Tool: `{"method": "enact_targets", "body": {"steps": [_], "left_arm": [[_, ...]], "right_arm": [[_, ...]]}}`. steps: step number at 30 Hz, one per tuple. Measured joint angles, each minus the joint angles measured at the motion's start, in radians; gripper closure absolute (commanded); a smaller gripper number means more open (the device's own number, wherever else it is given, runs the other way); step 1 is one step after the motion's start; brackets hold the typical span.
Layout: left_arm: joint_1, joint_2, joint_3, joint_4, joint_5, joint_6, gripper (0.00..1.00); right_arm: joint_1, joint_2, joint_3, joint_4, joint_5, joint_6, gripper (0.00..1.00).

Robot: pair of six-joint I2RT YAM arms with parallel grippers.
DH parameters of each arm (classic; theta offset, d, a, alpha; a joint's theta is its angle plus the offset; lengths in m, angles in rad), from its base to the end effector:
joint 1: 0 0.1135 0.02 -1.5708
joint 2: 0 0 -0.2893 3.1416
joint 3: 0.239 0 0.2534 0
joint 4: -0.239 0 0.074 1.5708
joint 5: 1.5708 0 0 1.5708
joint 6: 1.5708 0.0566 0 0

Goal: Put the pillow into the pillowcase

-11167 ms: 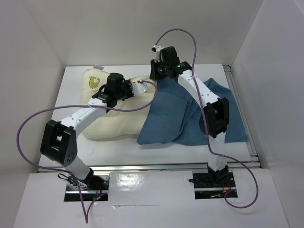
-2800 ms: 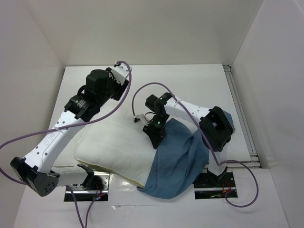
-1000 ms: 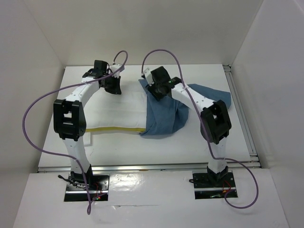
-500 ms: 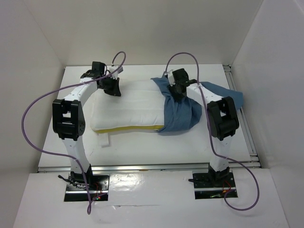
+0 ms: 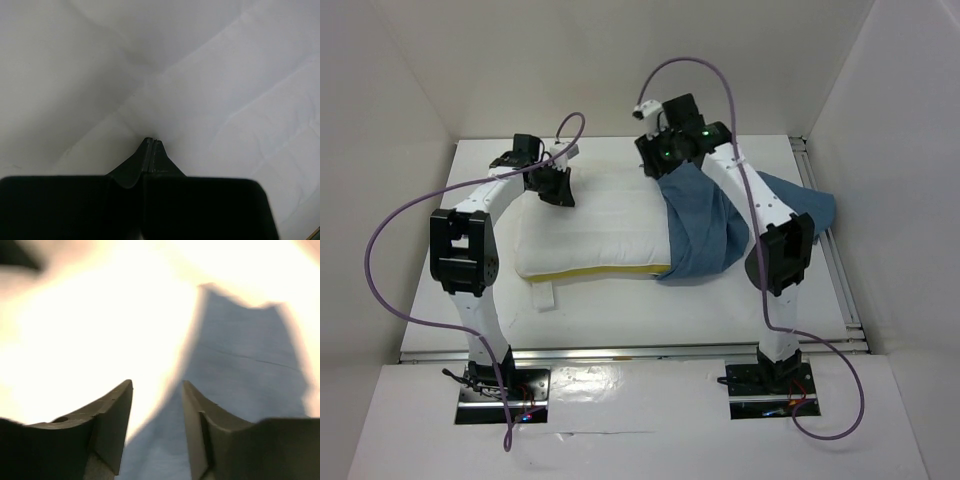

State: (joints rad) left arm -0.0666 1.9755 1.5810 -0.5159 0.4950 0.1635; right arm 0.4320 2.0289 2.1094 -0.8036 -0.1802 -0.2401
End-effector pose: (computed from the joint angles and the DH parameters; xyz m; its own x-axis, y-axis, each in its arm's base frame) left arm 0.4574 -0.0575 0.2424 -0.7206 0.1916 -0.6663 0.4729 0.8386 -0.2703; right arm 0.4369 0.2126 0.3667 -0.4567 -0.4682 -0.7565 -0.6615 0.7473 -0.0631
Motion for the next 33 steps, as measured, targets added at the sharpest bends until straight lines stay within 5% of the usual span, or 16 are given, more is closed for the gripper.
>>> {"method": "enact_targets", "body": {"steps": [8,17,33], "left_arm": [[0.000,-0.005,0.000,0.000,0.003,0.025,1.00],[-0.013,-0.012,-0.013,0.013,0.000,0.066,1.00],[-0.019,-0.024,-0.057,0.056,-0.006,0.074,1.00]], "right_arm": [[0.159,0.047,-0.141,-0.107,-0.028,-0.013,0.46],[0.135,0.074,-0.225,-0.098,0.150,-0.015,0.41],[0.124,0.080,-0.171,-0.090,0.231,-0.016,0.44]]}}
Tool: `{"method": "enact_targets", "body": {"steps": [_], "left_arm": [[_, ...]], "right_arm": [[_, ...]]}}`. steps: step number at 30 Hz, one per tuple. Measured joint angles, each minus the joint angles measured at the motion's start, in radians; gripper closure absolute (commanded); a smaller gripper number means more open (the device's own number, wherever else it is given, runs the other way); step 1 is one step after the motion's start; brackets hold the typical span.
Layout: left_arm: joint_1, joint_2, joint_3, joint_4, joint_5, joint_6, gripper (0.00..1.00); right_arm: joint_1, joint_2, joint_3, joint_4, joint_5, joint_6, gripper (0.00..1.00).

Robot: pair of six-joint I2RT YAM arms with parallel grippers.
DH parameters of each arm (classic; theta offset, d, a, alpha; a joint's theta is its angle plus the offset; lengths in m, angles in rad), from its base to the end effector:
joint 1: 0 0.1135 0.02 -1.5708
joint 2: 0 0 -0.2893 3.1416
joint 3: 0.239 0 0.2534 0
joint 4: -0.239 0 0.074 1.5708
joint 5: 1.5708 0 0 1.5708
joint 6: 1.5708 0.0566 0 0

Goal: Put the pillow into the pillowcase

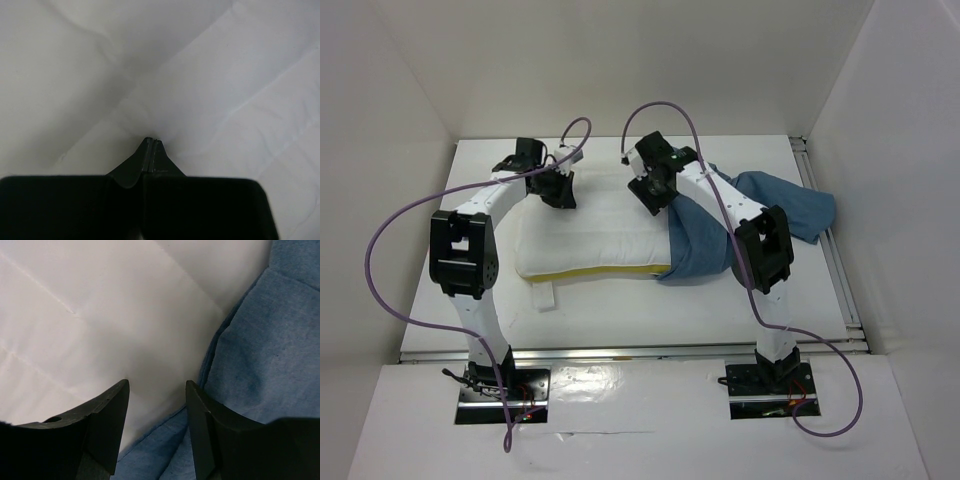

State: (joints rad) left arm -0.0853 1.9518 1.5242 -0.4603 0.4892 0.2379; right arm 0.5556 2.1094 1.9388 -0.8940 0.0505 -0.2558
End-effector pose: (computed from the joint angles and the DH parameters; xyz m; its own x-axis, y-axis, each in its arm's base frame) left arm 0.4508 -0.0652 0.2384 -0.6638 0.2655 -0.6992 0.5424 0.8146 -0.2056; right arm 0.4131 0.2531 0.2650 -0.5908 -0.6642 -0.4579 -0.6775 0.7167 -0.1654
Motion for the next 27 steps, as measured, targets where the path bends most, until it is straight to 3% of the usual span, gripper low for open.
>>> {"method": "enact_targets", "body": {"steps": [27], "left_arm": [[-0.030,0.004,0.006,-0.003,-0.005,0.018,1.00]], "right_arm": [[-0.029,-0.052,-0.034,0.018,0.085,-0.011,0.51]]}}
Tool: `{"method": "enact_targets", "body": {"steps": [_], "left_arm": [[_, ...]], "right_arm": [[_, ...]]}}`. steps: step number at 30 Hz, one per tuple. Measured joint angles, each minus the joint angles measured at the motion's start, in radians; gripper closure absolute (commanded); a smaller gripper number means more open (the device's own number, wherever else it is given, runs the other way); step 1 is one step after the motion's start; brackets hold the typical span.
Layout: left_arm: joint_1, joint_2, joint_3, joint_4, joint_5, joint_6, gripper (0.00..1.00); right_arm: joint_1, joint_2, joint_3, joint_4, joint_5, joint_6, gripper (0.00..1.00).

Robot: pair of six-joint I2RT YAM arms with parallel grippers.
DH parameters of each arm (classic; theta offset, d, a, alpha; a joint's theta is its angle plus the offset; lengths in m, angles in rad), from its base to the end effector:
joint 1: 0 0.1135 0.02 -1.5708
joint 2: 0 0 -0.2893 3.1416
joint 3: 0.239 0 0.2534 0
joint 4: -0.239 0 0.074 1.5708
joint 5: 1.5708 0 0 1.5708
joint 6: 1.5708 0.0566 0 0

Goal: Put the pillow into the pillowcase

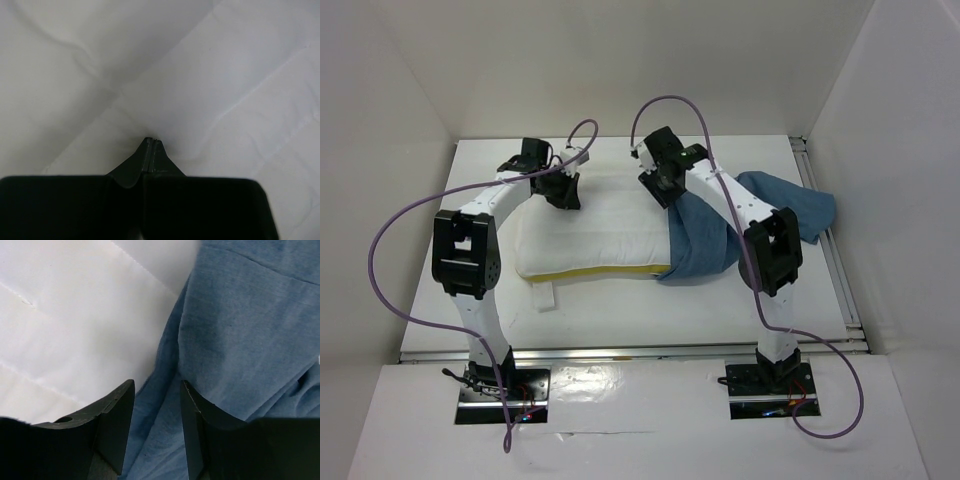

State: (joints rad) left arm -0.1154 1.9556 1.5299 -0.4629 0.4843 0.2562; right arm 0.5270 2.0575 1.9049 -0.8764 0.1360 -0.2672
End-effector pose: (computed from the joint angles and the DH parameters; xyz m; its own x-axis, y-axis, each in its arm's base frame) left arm 0.4498 -0.0787 0.2383 -0.6461 0.3007 -0.7015 0.5761 0.7951 -0.1898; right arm 0.4143 0.2322 0.2796 -0.5987 -0.6510 -0.4667 -0.6178 0.7461 -0.2482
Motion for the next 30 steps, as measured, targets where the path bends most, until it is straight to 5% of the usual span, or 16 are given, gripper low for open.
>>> {"method": "enact_targets", "body": {"steps": [30], "left_arm": [[-0.002,0.006,0.012,-0.010,0.000,0.002,1.00]], "right_arm": [[-0.013,0.007,-0.013,0.002,-0.084,-0.003,0.53]]}}
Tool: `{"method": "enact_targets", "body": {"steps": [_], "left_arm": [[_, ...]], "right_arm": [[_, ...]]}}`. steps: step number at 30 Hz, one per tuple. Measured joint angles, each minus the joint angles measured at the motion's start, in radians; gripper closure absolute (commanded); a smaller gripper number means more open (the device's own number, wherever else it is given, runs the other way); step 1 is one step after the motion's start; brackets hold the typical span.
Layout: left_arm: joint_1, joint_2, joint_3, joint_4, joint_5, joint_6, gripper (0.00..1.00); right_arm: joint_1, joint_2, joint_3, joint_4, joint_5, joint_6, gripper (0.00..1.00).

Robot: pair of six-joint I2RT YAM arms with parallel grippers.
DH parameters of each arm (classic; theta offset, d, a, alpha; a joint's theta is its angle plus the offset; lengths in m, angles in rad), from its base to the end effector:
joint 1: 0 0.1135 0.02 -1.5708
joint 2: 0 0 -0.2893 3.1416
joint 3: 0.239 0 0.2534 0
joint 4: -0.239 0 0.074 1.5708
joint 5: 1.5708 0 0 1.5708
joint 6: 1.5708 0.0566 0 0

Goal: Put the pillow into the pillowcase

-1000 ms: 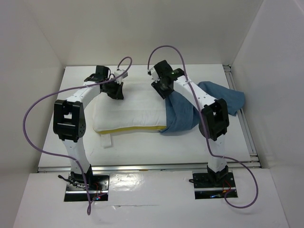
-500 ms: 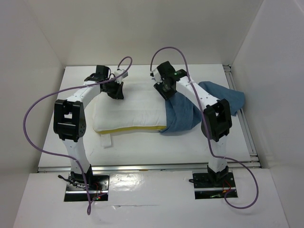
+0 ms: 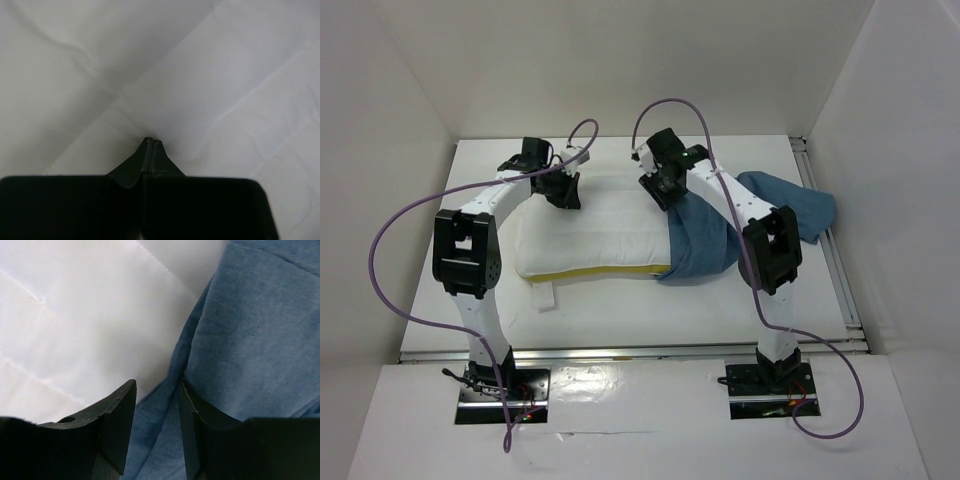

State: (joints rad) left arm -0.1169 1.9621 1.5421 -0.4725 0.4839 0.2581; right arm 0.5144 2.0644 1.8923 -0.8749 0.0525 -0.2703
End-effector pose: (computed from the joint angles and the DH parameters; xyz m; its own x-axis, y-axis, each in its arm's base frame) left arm 0.4513 -0.0795 0.2387 -0.6474 0.3035 -0.6992 0.5775 0.7939 -0.1901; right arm 0.4152 0.2312 0.2722 -0.6014 -0.6462 -0.4699 -0.6528 0.7365 -0.1774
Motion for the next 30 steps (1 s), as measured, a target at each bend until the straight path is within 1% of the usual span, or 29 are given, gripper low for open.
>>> {"method": "enact_targets", "body": {"steps": [10,11,12,13,14,15,16,19,23,26,30], "left_arm": [[0.000,0.000,0.000,0.000,0.000,0.000,1.00],[0.000,0.000,0.000,0.000,0.000,0.000,1.00],[0.000,0.000,0.000,0.000,0.000,0.000,1.00],[0.000,0.000,0.000,0.000,0.000,0.000,1.00],[0.000,0.000,0.000,0.000,0.000,0.000,1.00],[0.000,0.000,0.000,0.000,0.000,0.000,1.00],[0.000,0.000,0.000,0.000,0.000,0.000,1.00],[0.000,0.000,0.000,0.000,0.000,0.000,1.00],[0.000,0.000,0.000,0.001,-0.002,-0.003,1.00],[0.000,0.000,0.000,0.001,-0.003,-0.005,1.00],[0.000,0.000,0.000,0.004,-0.005,-0.026,1.00]], "right_arm": [[0.000,0.039,0.000,0.007,0.017,0.000,0.53],[0.000,0.039,0.000,0.010,0.026,0.000,0.56],[0.000,0.039,0.000,0.014,0.035,0.000,0.64],[0.000,0.040,0.000,0.018,0.043,-0.002,0.74],[0.000,0.042,0.000,0.022,0.050,-0.003,0.91],[0.000,0.044,0.003,0.024,0.056,-0.006,0.97],[0.000,0.050,0.008,0.024,0.057,-0.006,0.99],[0.000,0.087,0.061,0.008,0.039,-0.003,1.00],[0.014,0.154,0.197,-0.029,-0.032,0.002,1.00],[0.060,0.206,0.317,-0.058,-0.102,0.010,1.00],[0.144,0.241,0.408,-0.097,-0.184,0.013,1.00]]}}
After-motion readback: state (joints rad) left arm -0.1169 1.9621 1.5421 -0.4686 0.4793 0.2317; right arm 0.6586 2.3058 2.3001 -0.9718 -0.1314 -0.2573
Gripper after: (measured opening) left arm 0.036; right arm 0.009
